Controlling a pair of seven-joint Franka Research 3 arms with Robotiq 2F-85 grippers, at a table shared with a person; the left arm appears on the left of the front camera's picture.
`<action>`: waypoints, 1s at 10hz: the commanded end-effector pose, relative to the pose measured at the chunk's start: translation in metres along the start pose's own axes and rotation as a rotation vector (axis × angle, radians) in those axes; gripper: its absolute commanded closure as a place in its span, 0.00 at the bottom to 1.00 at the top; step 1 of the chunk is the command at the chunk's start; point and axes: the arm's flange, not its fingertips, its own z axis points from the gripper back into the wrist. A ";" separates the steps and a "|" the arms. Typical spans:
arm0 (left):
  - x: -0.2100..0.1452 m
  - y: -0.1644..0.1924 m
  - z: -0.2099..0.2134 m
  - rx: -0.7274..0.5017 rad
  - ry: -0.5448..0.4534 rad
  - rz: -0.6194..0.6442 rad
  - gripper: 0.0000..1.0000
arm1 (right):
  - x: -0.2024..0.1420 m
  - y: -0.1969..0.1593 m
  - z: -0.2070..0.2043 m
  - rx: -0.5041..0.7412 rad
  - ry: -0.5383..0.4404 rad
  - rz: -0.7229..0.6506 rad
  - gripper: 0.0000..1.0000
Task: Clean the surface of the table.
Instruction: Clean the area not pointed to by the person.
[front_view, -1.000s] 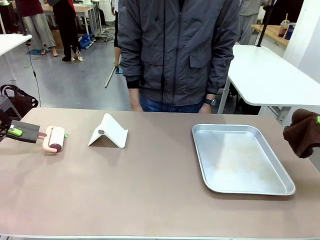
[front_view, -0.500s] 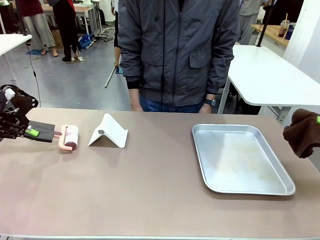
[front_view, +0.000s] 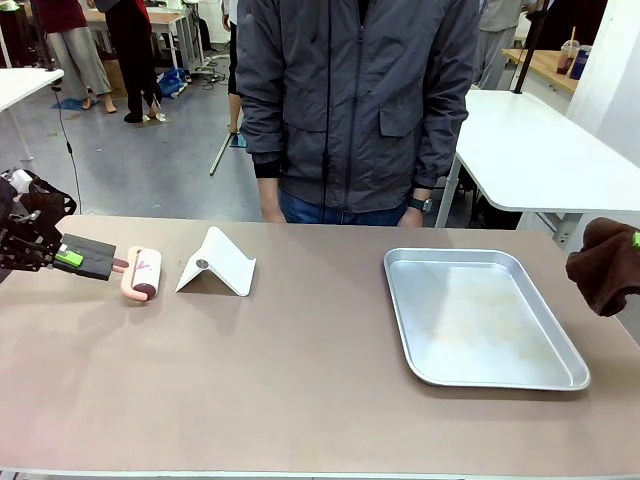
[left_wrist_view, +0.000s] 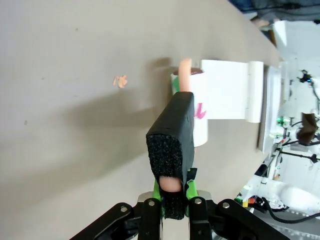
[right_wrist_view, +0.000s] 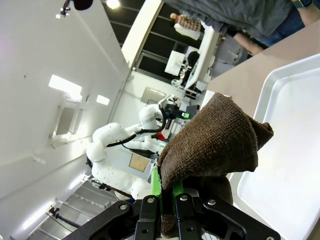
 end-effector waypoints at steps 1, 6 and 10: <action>-0.026 -0.010 0.032 -0.094 -0.090 -0.088 0.90 | 0.004 0.003 -0.001 0.024 -0.009 0.010 0.91; -0.050 0.012 0.091 -0.269 -0.136 -0.118 0.90 | 0.004 0.003 -0.001 0.024 -0.009 0.010 0.91; -0.099 0.074 0.164 -0.367 -0.061 -0.114 0.90 | 0.004 0.003 -0.001 0.024 -0.009 0.010 0.91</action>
